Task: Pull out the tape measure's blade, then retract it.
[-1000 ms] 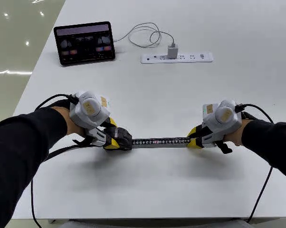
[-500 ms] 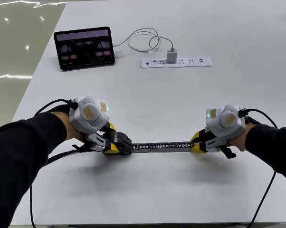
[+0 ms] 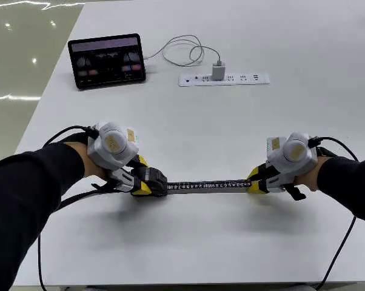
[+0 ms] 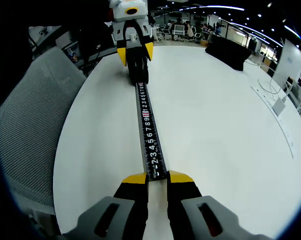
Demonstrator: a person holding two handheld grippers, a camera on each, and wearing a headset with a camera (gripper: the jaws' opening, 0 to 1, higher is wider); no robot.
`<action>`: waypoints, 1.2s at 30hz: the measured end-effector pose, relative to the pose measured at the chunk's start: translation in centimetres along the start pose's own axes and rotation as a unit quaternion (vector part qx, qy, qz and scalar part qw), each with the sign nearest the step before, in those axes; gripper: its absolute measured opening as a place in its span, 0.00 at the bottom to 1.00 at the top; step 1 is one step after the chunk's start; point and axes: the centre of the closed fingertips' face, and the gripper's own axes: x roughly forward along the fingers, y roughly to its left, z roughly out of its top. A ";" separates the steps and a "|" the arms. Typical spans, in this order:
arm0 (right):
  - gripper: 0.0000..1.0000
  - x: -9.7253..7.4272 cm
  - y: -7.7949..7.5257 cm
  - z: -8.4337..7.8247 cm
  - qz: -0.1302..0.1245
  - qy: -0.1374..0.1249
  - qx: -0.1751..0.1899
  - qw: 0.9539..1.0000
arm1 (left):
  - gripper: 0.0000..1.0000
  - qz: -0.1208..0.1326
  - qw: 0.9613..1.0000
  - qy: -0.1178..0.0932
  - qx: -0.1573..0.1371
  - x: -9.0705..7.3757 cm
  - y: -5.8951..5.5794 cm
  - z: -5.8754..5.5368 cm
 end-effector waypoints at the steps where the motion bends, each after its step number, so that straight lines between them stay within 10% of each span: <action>1: 0.08 -0.1 0.0 -0.1 -0.001 0.001 0.001 1.000 | 0.31 0.000 1.000 0.000 0.000 0.0 0.0 0.0; 36: 0.08 -1.7 -0.2 -2.0 -0.012 0.014 0.014 1.000 | 0.31 0.001 1.000 -0.002 -0.003 0.1 0.2 0.0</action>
